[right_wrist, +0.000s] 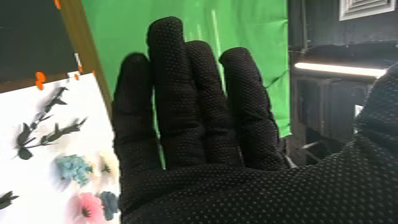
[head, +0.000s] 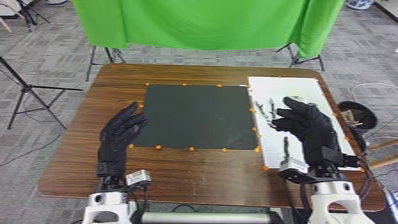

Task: Arrange flowers

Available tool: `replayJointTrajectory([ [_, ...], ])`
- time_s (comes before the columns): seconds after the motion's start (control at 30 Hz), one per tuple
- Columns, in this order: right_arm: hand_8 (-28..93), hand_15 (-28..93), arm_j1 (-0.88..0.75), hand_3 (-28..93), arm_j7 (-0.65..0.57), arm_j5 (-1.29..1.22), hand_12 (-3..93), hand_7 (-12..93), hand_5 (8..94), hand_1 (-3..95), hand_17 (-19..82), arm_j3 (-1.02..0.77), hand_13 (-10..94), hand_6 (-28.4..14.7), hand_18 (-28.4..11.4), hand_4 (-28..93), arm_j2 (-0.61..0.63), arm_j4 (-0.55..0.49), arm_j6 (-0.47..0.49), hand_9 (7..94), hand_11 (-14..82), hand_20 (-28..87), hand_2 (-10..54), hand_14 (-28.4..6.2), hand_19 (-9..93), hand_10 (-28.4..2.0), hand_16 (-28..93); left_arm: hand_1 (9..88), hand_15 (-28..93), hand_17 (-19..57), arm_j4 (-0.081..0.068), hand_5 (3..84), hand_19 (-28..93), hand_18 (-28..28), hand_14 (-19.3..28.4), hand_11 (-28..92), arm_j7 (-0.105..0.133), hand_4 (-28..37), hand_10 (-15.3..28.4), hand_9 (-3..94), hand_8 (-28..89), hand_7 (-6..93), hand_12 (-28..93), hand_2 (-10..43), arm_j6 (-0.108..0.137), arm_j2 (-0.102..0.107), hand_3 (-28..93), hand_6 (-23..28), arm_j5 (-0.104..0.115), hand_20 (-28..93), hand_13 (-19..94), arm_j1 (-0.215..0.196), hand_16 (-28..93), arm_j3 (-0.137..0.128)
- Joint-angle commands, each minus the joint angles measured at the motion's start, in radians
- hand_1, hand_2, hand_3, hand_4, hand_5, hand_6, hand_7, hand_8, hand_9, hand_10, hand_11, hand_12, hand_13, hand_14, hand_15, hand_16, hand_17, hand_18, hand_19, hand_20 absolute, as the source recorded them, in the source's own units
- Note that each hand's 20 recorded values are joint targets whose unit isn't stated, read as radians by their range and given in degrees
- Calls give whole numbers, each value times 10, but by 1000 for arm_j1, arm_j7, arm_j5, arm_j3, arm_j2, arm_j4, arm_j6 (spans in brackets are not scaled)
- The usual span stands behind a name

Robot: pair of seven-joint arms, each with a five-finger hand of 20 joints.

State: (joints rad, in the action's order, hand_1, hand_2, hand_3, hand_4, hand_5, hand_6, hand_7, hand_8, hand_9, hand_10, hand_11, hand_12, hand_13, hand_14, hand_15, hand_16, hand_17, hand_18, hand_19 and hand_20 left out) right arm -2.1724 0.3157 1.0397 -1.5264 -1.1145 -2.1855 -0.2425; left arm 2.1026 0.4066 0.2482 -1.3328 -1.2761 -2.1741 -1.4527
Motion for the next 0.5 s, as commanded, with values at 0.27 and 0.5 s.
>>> replayJointTrajectory([
  [0.27,-123,260,-3,742,-21,31,175,211,527,150,263,12,582,7,-163,-283,0,-14,-38,621,124,426,-95,-117,378,-131,249,343,285,92,-15,403,123,137,163,201,0,-221,121,459,-101,181,93,-95,2,-3,679,2,12,224,400,-52,-17,-37],
  [0.5,-120,168,-37,743,-29,38,173,204,522,146,287,-33,544,5,-158,-283,16,-17,-56,606,115,389,-95,-124,255,-135,271,335,277,103,-15,405,107,151,163,195,1,-222,123,457,-100,177,92,-95,-7,14,678,2,11,204,402,-54,-19,-38],
])
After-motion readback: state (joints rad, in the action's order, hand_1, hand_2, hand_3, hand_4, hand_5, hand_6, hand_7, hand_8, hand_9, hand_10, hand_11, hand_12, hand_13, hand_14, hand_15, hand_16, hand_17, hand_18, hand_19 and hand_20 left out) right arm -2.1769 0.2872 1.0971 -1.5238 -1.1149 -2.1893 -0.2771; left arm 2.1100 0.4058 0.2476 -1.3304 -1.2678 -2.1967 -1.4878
